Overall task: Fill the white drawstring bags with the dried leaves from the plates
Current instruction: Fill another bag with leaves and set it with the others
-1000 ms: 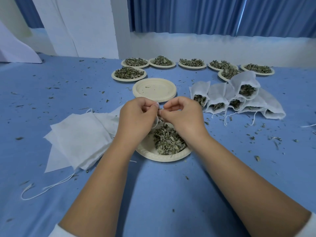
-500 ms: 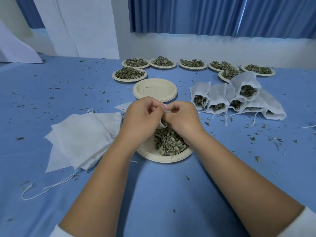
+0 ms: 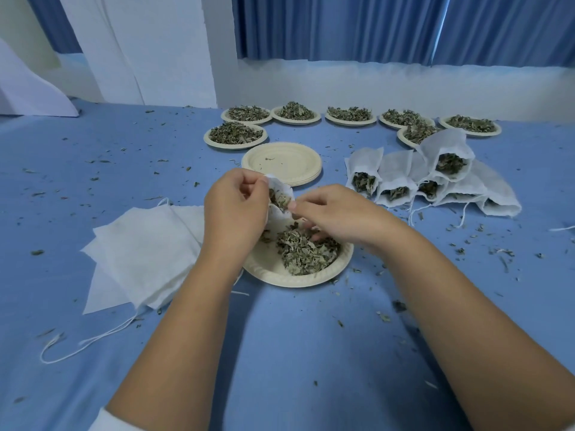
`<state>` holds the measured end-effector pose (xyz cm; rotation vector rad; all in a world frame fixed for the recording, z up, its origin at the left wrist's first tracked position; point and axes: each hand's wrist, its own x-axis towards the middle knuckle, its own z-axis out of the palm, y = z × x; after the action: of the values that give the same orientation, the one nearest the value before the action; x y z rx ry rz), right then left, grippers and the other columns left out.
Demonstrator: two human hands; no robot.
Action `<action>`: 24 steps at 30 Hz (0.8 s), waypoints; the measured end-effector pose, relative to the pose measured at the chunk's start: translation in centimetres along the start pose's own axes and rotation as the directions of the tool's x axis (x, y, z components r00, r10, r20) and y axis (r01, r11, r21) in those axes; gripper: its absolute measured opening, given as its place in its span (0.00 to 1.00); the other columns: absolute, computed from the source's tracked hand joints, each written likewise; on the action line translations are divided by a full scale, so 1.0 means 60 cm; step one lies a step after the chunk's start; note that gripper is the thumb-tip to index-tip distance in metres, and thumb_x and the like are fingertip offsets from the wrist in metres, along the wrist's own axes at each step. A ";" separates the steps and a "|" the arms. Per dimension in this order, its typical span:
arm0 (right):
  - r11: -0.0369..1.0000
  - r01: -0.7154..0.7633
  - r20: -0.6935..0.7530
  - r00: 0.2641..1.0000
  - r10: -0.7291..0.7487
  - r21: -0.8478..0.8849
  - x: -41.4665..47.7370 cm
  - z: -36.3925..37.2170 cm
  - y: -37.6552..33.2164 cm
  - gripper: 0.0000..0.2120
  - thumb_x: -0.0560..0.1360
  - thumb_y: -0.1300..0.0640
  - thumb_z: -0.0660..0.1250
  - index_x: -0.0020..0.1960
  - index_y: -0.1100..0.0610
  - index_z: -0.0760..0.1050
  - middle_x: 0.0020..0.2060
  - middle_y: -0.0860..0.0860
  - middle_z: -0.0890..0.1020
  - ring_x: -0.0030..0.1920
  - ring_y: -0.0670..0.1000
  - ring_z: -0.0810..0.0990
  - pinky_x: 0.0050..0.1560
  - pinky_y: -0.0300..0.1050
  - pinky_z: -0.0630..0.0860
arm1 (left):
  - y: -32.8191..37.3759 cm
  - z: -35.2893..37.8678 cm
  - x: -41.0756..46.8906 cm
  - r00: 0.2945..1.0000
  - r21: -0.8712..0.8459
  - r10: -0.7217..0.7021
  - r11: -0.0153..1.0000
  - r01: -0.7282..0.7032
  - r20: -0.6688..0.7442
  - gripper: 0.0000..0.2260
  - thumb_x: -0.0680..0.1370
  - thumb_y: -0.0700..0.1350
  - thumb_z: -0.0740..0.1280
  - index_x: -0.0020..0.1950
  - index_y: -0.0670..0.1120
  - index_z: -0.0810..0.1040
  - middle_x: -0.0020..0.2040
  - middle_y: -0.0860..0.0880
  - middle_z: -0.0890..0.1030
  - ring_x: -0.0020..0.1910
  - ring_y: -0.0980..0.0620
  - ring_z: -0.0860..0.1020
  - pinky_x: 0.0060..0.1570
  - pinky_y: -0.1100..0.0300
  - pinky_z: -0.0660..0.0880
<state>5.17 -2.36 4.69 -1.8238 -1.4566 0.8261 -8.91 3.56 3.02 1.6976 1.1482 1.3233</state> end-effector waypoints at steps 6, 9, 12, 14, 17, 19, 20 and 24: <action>0.878 0.078 0.231 0.972 0.038 -0.473 -0.029 -0.016 -0.002 0.37 0.68 0.42 0.76 0.73 0.44 0.66 0.68 0.42 0.72 0.62 0.43 0.71 0.57 0.38 0.66 | -0.002 -0.001 0.002 1.000 -0.009 -0.012 1.000 0.012 -0.012 0.08 0.78 0.44 0.66 0.39 0.53 0.77 0.31 0.56 0.77 0.27 0.65 0.73 0.29 0.74 0.68; 0.884 0.137 0.227 0.973 -0.036 -0.446 -0.026 -0.001 0.001 0.36 0.67 0.47 0.79 0.71 0.46 0.69 0.66 0.43 0.74 0.65 0.45 0.72 0.62 0.39 0.69 | -0.003 0.000 0.002 1.000 -0.001 -0.008 1.000 0.008 0.000 0.08 0.78 0.44 0.66 0.40 0.53 0.77 0.31 0.55 0.77 0.27 0.65 0.73 0.30 0.73 0.69; 0.908 0.169 0.195 0.976 -0.099 -0.384 -0.019 0.006 0.008 0.28 0.68 0.53 0.79 0.65 0.47 0.76 0.58 0.41 0.79 0.56 0.42 0.76 0.59 0.36 0.72 | -0.002 0.000 0.000 1.000 0.008 0.007 1.000 -0.007 0.007 0.08 0.78 0.44 0.66 0.40 0.52 0.77 0.32 0.54 0.78 0.28 0.65 0.74 0.30 0.74 0.69; 0.906 0.170 0.196 0.976 -0.099 -0.389 -0.018 0.001 0.013 0.23 0.68 0.53 0.79 0.62 0.47 0.79 0.47 0.36 0.78 0.46 0.36 0.75 0.46 0.26 0.69 | -0.002 0.000 0.000 1.000 0.010 0.011 1.000 -0.011 0.009 0.08 0.79 0.44 0.66 0.40 0.53 0.77 0.33 0.55 0.78 0.29 0.65 0.74 0.31 0.74 0.69; 0.894 0.171 0.202 0.975 -0.093 -0.414 -0.017 -0.010 0.018 0.20 0.68 0.52 0.79 0.59 0.45 0.80 0.48 0.39 0.79 0.46 0.38 0.75 0.45 0.30 0.70 | -0.004 0.000 0.001 1.000 0.012 0.011 1.000 -0.012 0.003 0.08 0.79 0.44 0.66 0.40 0.53 0.77 0.33 0.55 0.78 0.29 0.64 0.74 0.32 0.72 0.69; 0.905 0.172 0.184 0.977 -0.106 -0.389 -0.019 -0.017 0.016 0.20 0.68 0.48 0.78 0.59 0.44 0.80 0.53 0.41 0.80 0.52 0.41 0.77 0.52 0.37 0.74 | -0.003 -0.001 0.001 1.000 -0.004 0.011 1.000 -0.011 -0.008 0.08 0.79 0.44 0.66 0.40 0.53 0.77 0.33 0.55 0.78 0.29 0.64 0.74 0.31 0.72 0.69; 0.904 0.168 0.173 0.979 -0.106 -0.392 -0.020 -0.020 0.014 0.21 0.68 0.46 0.77 0.59 0.44 0.79 0.54 0.41 0.79 0.53 0.42 0.77 0.53 0.39 0.74 | -0.003 -0.001 0.001 1.000 -0.016 0.013 1.000 -0.013 -0.017 0.08 0.79 0.44 0.66 0.40 0.53 0.77 0.33 0.55 0.78 0.28 0.65 0.74 0.30 0.73 0.69; 0.843 0.089 0.153 0.988 -0.007 -0.531 -0.023 -0.023 0.011 0.31 0.67 0.37 0.74 0.66 0.45 0.73 0.59 0.46 0.74 0.59 0.46 0.75 0.57 0.44 0.73 | -0.001 -0.002 0.001 0.999 -0.043 0.019 0.999 -0.020 -0.043 0.09 0.79 0.44 0.66 0.40 0.53 0.77 0.32 0.56 0.77 0.28 0.66 0.74 0.29 0.74 0.68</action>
<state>6.39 -3.97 5.05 -2.1483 -1.9715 0.5631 -9.05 3.63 3.00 1.6605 1.1219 1.3930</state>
